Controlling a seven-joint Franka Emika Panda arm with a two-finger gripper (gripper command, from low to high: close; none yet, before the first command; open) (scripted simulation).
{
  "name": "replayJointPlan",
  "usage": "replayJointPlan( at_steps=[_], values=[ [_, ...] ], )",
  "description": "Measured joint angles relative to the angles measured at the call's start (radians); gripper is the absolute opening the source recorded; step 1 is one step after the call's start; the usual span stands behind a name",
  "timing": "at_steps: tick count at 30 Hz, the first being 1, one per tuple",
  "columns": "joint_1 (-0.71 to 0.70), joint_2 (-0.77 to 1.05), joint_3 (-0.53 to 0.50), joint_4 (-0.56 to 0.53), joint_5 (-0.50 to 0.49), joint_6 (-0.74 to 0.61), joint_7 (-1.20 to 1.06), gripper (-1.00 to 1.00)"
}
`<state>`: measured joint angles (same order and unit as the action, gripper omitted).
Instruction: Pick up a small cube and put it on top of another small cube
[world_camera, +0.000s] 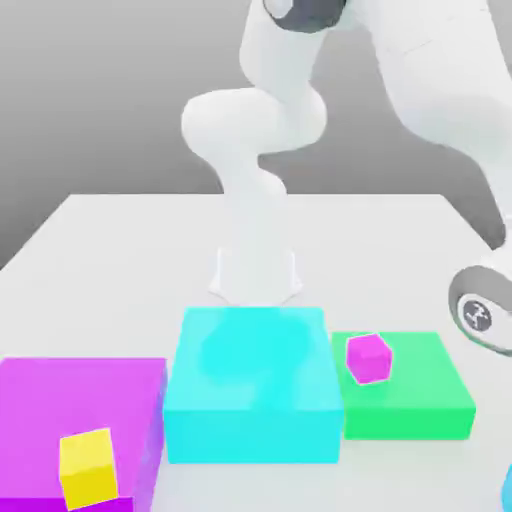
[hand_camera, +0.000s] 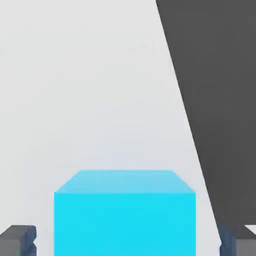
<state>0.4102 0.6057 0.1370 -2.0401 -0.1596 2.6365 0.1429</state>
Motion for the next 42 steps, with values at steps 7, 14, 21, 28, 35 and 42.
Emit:
replayJointPlan(
  at_steps=[7,14,21,28,35,42],
  values=[
    [-0.008,-0.078,0.013,-0.018,0.021,-0.062,-0.015,-1.0],
    [-0.047,-0.331,0.026,-0.21,0.059,-0.119,-0.064,-1.0],
    [-0.08,-0.588,0.026,-0.435,0.12,-0.146,-0.138,-1.0],
    [-0.072,-0.844,-0.003,-0.659,0.192,-0.174,-0.223,-1.0],
    [-0.062,-0.881,-0.018,-0.806,0.222,-0.067,-0.261,-1.0],
    [-0.07,-0.79,-0.012,-0.823,0.212,0.041,-0.254,1.0]
  ],
)
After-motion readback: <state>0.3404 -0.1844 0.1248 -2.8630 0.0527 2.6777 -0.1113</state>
